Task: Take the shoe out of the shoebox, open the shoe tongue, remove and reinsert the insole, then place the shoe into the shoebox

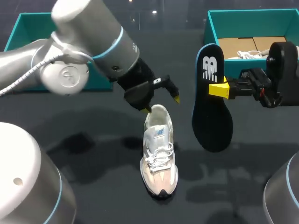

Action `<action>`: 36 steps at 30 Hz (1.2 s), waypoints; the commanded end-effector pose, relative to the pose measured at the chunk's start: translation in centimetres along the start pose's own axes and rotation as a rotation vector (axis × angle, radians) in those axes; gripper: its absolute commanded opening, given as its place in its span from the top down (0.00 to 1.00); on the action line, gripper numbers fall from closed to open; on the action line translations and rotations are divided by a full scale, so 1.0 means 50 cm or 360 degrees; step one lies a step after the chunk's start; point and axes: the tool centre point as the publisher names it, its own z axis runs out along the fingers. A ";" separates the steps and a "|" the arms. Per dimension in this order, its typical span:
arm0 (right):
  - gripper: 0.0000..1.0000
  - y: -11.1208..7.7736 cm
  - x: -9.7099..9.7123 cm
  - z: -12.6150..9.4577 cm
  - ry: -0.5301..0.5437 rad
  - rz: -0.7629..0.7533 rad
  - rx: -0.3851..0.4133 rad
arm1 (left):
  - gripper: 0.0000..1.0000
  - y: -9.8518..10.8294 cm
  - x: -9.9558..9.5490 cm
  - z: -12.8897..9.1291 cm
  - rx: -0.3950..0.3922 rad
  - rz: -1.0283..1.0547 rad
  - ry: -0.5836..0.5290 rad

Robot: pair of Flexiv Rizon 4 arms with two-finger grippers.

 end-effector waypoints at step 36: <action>1.00 -0.001 -0.001 0.003 -0.0001 0.0001 0.0002 | 0.00 0.008 -0.020 -0.142 0.0103 0.0200 -0.1118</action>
